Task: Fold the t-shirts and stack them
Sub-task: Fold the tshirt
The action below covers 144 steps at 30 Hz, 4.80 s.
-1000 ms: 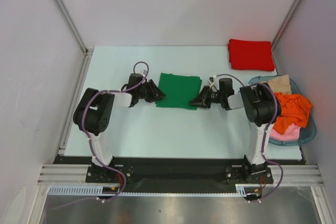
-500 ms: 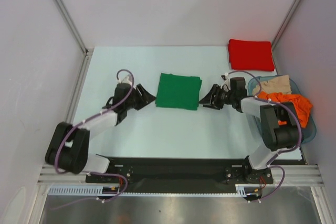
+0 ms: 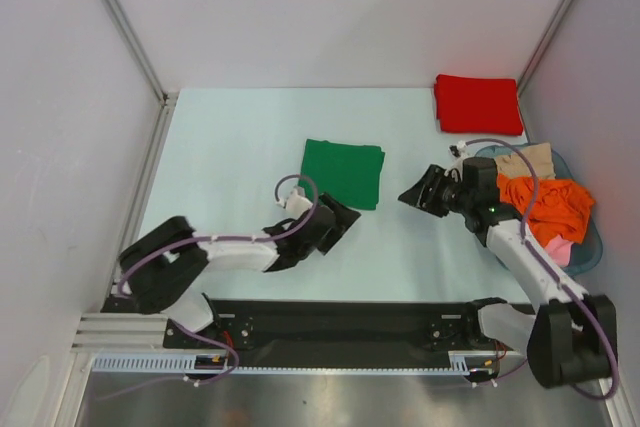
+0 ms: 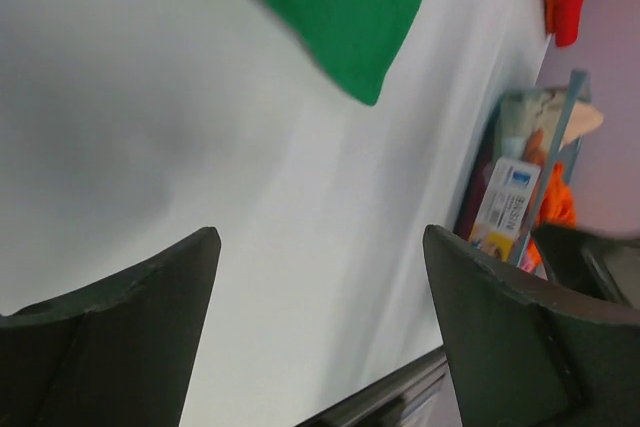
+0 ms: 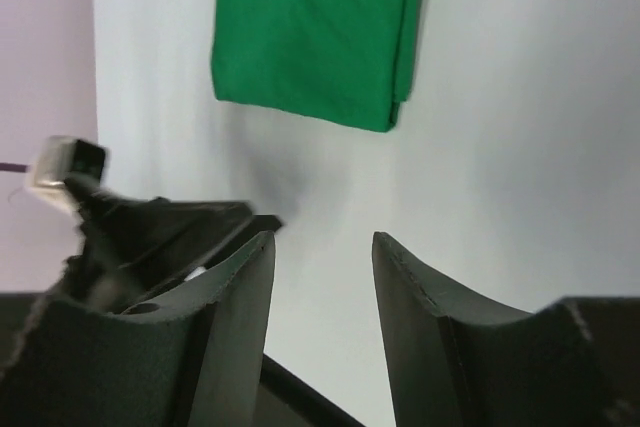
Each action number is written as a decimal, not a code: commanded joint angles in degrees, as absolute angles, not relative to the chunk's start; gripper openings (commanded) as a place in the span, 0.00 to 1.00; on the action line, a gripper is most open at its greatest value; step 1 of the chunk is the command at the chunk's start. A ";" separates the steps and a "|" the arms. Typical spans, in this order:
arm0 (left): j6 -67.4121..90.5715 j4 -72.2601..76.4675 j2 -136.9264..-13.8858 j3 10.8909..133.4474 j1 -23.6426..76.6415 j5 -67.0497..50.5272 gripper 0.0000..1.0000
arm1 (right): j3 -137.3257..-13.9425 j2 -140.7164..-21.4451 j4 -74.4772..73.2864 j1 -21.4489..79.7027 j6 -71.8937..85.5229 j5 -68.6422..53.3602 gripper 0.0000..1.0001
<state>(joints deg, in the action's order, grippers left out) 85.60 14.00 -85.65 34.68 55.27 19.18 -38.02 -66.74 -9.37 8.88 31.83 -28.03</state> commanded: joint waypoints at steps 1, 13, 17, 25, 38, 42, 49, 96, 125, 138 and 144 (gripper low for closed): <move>99.48 9.06 -95.14 42.61 58.18 26.72 0.88 | -41.04 -58.38 -18.61 8.96 29.45 -23.12 0.50; 118.02 -12.29 -113.73 63.01 60.03 30.41 0.52 | -46.23 -48.34 -27.42 8.61 25.58 -24.61 0.51; 123.39 -13.27 -114.34 61.79 59.94 30.32 0.52 | -46.84 -48.17 -27.95 8.09 24.70 -25.57 0.51; 129.19 -16.08 -116.80 62.58 58.45 30.32 0.55 | -47.81 -48.17 -28.92 7.03 23.64 -26.81 0.51; 136.32 -24.59 -119.88 68.19 56.25 29.97 0.53 | -47.20 -48.69 -27.95 6.77 24.08 -27.60 0.51; 139.12 -27.33 -120.67 69.87 56.16 28.22 0.50 | -47.72 -48.52 -28.12 6.59 23.99 -27.77 0.52; 142.64 -32.43 -122.34 73.21 55.99 27.60 0.44 | -48.43 -47.99 -28.92 5.71 23.73 -28.21 0.52; 137.89 -10.02 -118.29 65.73 55.63 29.27 0.58 | -48.25 -50.89 -27.16 4.22 23.91 -32.34 0.52; 121.29 -4.68 -106.26 57.74 50.19 24.45 0.00 | -51.50 -86.09 -0.64 -1.50 30.50 -45.52 0.82; 111.62 -3.60 -100.21 60.30 49.57 20.57 0.00 | -58.62 -105.98 11.50 3.60 35.07 -48.51 0.82; 111.71 -2.90 -99.32 59.50 48.96 19.51 0.00 | -60.82 -110.12 10.29 6.76 37.09 -46.85 0.82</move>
